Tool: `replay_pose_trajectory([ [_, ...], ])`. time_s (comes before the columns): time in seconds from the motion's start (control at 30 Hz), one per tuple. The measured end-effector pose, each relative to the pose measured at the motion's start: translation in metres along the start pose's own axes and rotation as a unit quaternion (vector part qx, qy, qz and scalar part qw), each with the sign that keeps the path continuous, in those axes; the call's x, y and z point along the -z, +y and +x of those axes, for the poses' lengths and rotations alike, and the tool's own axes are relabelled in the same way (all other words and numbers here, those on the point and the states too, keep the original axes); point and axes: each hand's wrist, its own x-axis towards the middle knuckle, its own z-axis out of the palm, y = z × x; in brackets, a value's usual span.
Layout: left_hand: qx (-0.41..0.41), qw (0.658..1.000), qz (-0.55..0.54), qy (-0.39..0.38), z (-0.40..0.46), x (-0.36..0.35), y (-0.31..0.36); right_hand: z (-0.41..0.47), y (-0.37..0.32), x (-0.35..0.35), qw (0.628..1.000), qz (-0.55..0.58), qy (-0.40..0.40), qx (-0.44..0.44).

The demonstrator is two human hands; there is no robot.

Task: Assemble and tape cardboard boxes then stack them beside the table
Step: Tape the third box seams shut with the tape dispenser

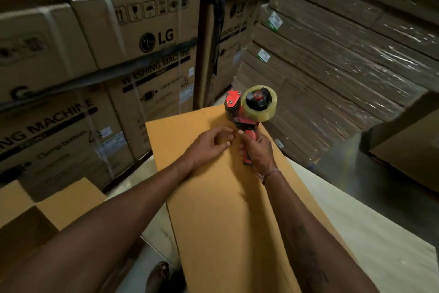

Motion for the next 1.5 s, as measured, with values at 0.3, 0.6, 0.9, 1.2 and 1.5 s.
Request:
replay_pose_trajectory([
  [0.3, 0.174, 0.916, -0.327, 0.153, 0.083, 0.078, 0.002, 0.032, -0.008, -0.058, 0.983, -0.163, 0.064, 0.056],
  [0.6, 0.281, 0.849, -0.427, 0.131, 0.102, 0.105, -0.014, 0.037, -0.009, -0.086, 0.952, -0.242, 0.126, 0.138],
  [0.9, 0.328, 0.845, -0.396, 0.146, 0.116, 0.112, -0.017, 0.024, -0.008, -0.093, 0.942, -0.253, 0.152, 0.159],
  [1.2, 0.304, 0.918, -0.165, 0.193, 0.11, 0.119, -0.035, 0.006, -0.005, -0.085, 0.94, -0.285, 0.11, 0.152],
  [1.5, 0.32, 0.917, -0.145, 0.187, 0.116, 0.116, -0.055, -0.024, -0.01, -0.067, 0.924, -0.34, 0.072, 0.156],
])
